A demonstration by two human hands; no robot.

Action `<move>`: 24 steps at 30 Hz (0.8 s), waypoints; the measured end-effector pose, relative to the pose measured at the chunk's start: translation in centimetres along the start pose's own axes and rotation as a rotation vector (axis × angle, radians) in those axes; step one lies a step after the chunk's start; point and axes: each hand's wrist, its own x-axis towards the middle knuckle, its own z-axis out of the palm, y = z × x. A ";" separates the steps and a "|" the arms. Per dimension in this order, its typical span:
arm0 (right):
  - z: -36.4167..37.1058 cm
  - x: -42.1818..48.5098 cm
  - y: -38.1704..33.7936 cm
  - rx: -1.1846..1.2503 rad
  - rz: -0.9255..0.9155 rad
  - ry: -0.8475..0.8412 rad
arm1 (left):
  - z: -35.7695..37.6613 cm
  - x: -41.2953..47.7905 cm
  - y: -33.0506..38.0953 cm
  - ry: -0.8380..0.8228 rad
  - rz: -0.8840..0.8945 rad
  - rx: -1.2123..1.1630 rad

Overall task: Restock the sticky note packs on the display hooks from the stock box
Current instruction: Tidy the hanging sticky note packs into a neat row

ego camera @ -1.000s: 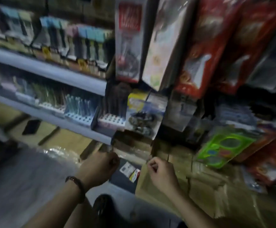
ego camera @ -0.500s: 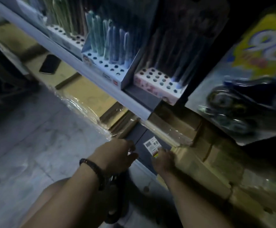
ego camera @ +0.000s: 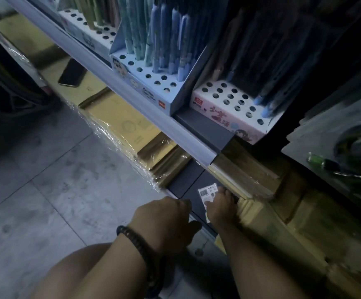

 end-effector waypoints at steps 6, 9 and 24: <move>-6.8 -5.9 -0.6 0.834 -0.085 -0.054 | -1.5 -0.1 -1.1 0.040 0.012 -0.035; -10.4 -11.3 -0.3 1.078 -0.147 0.057 | -2.0 -0.7 -1.1 0.121 0.075 -0.174; -25.5 -31.8 4.1 1.229 -0.366 0.654 | 5.8 -14.5 6.0 0.292 0.524 -1.410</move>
